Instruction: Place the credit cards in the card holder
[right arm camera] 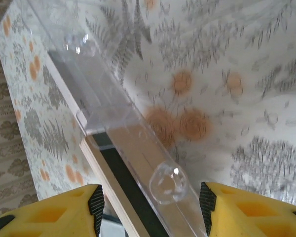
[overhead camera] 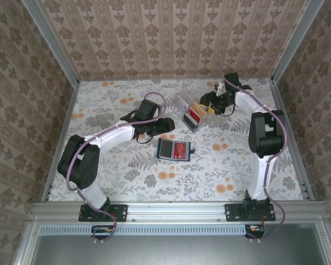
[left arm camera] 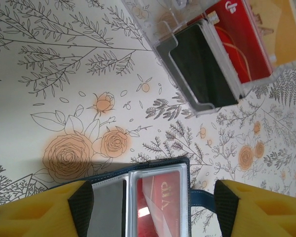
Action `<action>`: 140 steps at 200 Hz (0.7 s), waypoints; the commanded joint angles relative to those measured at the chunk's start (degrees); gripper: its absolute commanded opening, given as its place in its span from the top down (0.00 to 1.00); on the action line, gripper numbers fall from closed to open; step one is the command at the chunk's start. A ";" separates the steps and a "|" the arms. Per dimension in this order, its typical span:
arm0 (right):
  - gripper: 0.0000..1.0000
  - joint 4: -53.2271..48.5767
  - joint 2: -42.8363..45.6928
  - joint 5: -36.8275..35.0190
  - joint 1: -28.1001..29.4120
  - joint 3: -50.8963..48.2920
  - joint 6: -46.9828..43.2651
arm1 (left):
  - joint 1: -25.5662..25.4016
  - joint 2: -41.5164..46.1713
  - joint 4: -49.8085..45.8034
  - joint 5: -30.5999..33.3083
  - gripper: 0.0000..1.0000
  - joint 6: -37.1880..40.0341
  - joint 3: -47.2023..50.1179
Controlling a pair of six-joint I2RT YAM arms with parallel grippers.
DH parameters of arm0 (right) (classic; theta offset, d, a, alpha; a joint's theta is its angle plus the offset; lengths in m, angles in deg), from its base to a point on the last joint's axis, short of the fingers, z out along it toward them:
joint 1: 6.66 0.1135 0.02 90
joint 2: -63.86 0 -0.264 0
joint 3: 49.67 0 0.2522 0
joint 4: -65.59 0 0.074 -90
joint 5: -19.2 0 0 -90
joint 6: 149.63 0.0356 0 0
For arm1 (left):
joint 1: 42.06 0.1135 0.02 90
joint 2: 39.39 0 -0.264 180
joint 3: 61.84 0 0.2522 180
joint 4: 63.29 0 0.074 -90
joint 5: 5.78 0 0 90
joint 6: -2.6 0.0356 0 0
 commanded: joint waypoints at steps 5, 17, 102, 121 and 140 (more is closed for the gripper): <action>0.44 1.42 7.26 4.13 2.49 -4.66 0.82 | 0.37 0.64 0.76 -0.82 0.32 0.93 -0.32; 0.43 1.42 8.86 3.77 3.29 -6.13 0.76 | 0.37 0.72 0.77 -0.82 0.32 0.95 -0.23; 0.51 -19.82 9.43 -31.57 10.63 6.47 -11.91 | 0.88 1.30 1.22 -0.65 0.32 1.24 0.67; 0.55 -23.92 6.72 -40.94 15.19 11.28 -15.18 | 1.07 2.06 1.60 -0.02 0.31 0.75 1.44; 0.56 -26.51 3.48 -47.38 19.39 15.48 -17.49 | 1.25 2.86 1.89 0.57 0.27 0.54 2.17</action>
